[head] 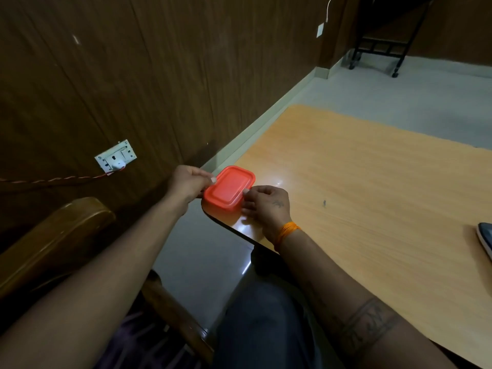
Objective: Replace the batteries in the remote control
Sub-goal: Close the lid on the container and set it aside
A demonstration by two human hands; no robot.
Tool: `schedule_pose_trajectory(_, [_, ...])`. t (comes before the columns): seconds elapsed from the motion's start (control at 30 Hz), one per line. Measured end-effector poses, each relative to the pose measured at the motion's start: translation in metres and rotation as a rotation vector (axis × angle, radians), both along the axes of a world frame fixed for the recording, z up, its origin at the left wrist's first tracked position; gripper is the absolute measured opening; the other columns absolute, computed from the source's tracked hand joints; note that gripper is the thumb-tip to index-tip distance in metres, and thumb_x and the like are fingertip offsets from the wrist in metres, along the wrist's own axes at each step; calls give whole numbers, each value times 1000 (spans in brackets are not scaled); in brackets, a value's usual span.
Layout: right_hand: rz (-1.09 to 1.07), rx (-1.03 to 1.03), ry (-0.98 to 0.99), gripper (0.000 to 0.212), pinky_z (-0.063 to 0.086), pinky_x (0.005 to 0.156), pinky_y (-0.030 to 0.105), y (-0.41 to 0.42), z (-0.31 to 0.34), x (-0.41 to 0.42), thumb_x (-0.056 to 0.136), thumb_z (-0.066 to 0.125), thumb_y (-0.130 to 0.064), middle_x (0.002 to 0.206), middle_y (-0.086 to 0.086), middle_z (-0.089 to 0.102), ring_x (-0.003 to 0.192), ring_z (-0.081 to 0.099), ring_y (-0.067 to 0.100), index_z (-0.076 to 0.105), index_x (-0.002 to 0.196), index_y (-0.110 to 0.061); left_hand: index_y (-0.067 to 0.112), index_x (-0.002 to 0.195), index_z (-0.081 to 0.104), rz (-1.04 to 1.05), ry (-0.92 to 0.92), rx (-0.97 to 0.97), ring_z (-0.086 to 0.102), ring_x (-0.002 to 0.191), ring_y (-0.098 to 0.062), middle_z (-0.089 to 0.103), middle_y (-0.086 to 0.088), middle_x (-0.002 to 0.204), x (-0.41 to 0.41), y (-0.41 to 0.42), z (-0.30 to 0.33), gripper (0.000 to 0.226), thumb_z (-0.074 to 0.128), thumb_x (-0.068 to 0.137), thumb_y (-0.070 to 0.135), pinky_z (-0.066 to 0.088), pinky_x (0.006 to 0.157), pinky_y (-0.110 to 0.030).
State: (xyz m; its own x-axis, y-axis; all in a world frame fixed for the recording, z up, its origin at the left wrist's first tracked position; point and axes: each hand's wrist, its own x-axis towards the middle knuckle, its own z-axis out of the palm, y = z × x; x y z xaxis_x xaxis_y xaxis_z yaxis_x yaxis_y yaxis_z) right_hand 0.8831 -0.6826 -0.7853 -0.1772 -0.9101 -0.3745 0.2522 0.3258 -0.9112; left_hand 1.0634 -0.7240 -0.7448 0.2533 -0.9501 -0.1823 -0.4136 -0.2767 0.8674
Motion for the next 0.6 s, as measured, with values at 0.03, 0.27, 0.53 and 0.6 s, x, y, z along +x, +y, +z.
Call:
schedule_pose_trajectory(0.03, [-4,-2,1,14,63,64,45,1,1,-2,91,78,-14,71,19,69,58,65,29,71,84,-3,16,95,75,3,-9,-9,74,96,-24,76,-3,99,-1,2,1,10,82,89,14,60,70,-33])
schedule_pose_trajectory(0.27, [-112,-84,43,14,60,59,35,29,26,-37,96,70,-16,78,15,68,64,67,26,70,96,-2,17,133,67,61,-5,-190,65,107,-15,70,-2,127,-22,31,28,48,83,88,22,52,78,-28])
schedule_pose_trajectory(0.53, [-214,-204,26,21,59,65,36,94,70,-127,100,66,-25,81,6,71,73,73,22,72,103,-5,15,113,75,-207,378,-249,73,93,-17,76,-3,100,-140,101,44,18,75,95,18,62,77,-33])
schedule_pose_trajectory(0.6, [-252,-204,42,25,59,65,35,113,75,-157,100,66,-27,82,7,72,74,73,22,72,106,-4,17,108,76,-289,432,-201,74,90,-19,78,-8,98,-175,115,43,12,74,96,18,62,74,-34])
